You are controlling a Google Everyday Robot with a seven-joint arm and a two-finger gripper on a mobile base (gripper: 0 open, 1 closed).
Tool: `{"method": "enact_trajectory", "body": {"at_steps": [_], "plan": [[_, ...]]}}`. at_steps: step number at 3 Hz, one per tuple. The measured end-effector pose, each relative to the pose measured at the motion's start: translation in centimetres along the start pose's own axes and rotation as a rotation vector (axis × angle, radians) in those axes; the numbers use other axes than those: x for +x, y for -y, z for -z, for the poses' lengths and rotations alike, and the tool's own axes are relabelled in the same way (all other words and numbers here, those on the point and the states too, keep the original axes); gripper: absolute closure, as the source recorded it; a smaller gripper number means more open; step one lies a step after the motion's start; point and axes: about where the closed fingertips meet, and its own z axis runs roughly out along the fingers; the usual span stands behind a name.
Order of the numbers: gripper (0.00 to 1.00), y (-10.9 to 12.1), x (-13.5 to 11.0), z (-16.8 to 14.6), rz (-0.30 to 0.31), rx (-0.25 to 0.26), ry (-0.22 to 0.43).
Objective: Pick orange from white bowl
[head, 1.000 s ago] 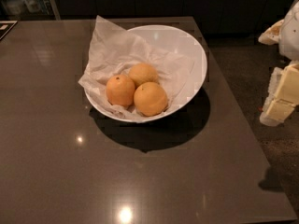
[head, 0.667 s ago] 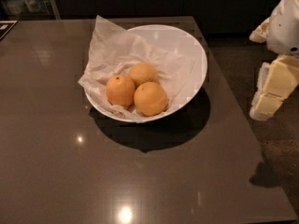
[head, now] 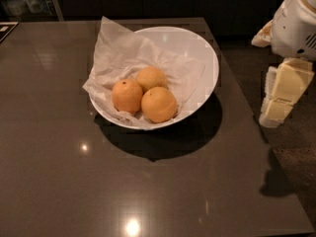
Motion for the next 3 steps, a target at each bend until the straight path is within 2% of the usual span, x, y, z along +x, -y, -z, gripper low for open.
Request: {"method": "enact_trajectory", "body": {"at_steps": [1, 2, 3], "plan": [[0.0, 0.9, -3.4, -1.0, -0.009, 0.009, 0.024], [0.0, 2.0, -8.1, -2.2, -0.027, 0.002, 0.022], [0.0, 2.2, -8.8, -2.1, -0.036, 0.013, 0.031]]}}
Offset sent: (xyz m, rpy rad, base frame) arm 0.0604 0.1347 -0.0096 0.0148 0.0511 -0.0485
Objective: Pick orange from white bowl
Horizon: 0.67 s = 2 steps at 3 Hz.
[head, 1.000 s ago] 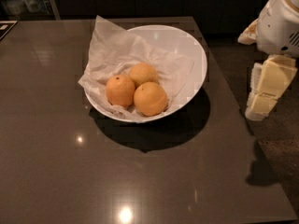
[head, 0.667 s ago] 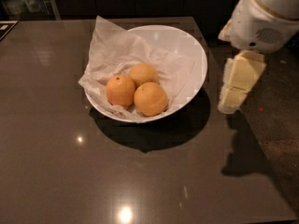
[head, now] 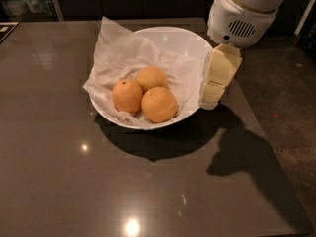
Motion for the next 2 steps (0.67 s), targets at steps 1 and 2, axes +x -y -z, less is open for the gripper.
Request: {"method": "enact_trajectory", "body": {"at_steps": [1, 2], "plan": [[0.0, -0.2, -1.2, -0.9, -0.008, 0.031, -0.015], [0.0, -0.1, -2.3, -2.9, -0.045, 0.025, -0.052]]}}
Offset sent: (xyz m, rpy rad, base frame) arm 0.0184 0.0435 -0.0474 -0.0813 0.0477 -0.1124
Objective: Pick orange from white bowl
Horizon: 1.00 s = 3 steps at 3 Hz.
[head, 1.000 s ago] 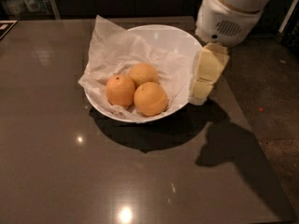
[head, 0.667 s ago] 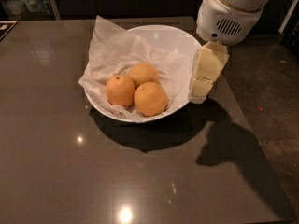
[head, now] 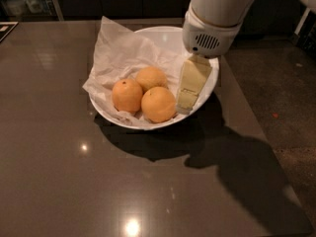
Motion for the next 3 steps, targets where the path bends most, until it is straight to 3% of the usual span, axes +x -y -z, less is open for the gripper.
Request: {"method": "enact_trajectory", "body": {"at_steps": [1, 3], "plan": [[0.09, -0.1, -0.9, -1.6, -0.025, -0.026, -0.021], [0.15, -1.1, -2.0, -4.7, -0.02, -0.12, -0.049]]}}
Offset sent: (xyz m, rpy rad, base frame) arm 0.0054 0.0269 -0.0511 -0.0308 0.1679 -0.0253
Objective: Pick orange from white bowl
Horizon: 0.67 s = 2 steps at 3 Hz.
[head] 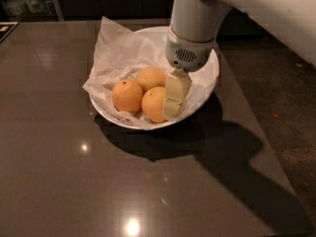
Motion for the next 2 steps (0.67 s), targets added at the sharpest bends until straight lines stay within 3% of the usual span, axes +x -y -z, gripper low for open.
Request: {"method": "enact_trajectory", "body": {"at_steps": [1, 2], "plan": [[0.19, -0.4, -0.9, -1.2, 0.025, -0.04, -0.017], [0.32, -0.6, -1.3, -2.2, 0.038, -0.079, -0.024]]}}
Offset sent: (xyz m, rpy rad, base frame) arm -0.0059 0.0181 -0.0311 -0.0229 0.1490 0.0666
